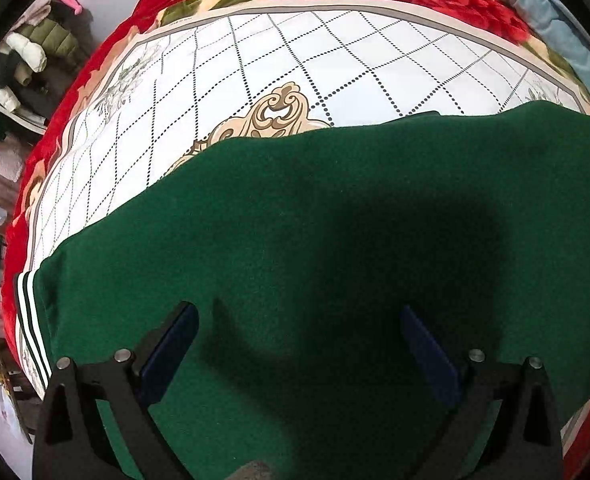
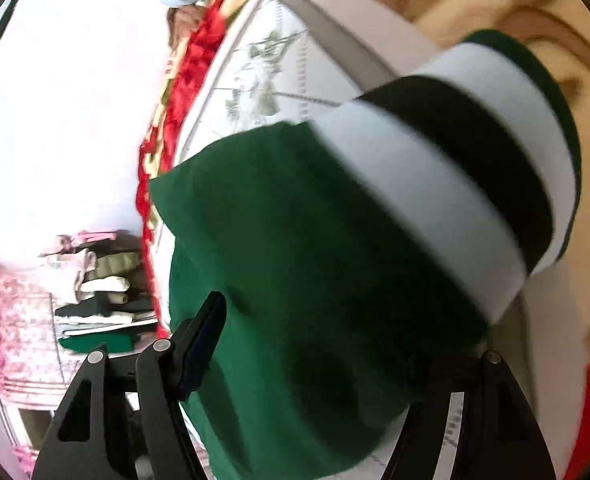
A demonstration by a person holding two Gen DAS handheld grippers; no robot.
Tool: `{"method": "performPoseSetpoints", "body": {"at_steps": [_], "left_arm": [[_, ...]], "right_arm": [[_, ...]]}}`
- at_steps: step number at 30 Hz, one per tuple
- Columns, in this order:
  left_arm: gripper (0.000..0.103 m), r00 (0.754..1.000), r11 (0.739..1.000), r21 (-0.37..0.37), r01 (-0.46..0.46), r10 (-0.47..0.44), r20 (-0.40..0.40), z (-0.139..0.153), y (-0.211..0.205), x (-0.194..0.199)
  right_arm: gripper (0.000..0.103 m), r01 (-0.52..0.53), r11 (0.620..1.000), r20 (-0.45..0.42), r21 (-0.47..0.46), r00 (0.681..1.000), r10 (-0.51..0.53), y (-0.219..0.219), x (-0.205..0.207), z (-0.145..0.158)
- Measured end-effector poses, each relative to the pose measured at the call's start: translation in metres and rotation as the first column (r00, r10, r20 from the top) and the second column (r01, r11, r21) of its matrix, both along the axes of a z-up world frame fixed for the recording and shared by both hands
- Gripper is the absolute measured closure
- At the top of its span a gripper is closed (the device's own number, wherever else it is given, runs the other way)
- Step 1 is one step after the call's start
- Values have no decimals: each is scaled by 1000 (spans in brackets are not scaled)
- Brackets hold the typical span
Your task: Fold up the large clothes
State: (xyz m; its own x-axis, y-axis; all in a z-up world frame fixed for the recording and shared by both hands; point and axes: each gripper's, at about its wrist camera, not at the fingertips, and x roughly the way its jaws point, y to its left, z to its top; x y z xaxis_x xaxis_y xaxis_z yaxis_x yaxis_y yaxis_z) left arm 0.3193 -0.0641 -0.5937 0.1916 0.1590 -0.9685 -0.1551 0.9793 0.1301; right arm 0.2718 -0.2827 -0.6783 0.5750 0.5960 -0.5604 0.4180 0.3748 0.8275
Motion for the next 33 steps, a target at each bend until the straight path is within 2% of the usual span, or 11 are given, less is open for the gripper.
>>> {"method": "performPoseSetpoints", "body": {"at_steps": [5, 7, 13, 17, 20, 22, 27, 29, 30, 31, 33], "left_arm": [[0, 1000, 1000, 13, 9, -9, 14, 0, -1, 0], [0, 1000, 1000, 19, 10, -10, 15, 0, 0, 3], [0, 999, 999, -12, 34, -34, 6, 1, -5, 7], [0, 996, 994, -63, 85, -86, -5, 0, -22, 2], [0, 995, 992, -79, 94, -95, -2, -3, -25, -1], [0, 997, 990, -115, 77, -78, -4, -6, -20, -1], [0, 994, 987, -117, 113, -113, 8, -6, -21, 0], [0, 991, 987, -96, 132, -130, 27, -6, -21, 3], [0, 991, 986, -97, 132, -129, 35, -6, -22, 6], [0, 991, 985, -106, 133, -130, 37, -7, -24, 8], [0, 989, 981, -122, 149, -144, 43, -7, -32, 17]], "right_arm": [[30, -26, 997, 23, 79, 999, 25, 4, 16, -18], [71, -21, 996, 34, 81, 999, 18, 6, 18, -15], [80, 81, 989, 63, 123, 994, -89, 6, -14, 16], [81, 140, 988, 70, 62, 987, -144, 5, -63, 48], [67, 140, 989, 38, 55, 989, -142, 4, -82, 31], [24, 145, 983, 26, 109, 989, -148, 5, -82, 3], [19, 212, 962, 111, 175, 966, -233, 14, -72, -27], [37, 235, 957, 118, 167, 959, -256, 18, -68, -24], [64, 250, 952, 104, 175, 957, -271, 20, -67, -24], [76, 266, 945, 98, 192, 953, -288, 21, -68, -23], [78, 305, 927, 95, 218, 939, -332, 17, -74, -10]]}}
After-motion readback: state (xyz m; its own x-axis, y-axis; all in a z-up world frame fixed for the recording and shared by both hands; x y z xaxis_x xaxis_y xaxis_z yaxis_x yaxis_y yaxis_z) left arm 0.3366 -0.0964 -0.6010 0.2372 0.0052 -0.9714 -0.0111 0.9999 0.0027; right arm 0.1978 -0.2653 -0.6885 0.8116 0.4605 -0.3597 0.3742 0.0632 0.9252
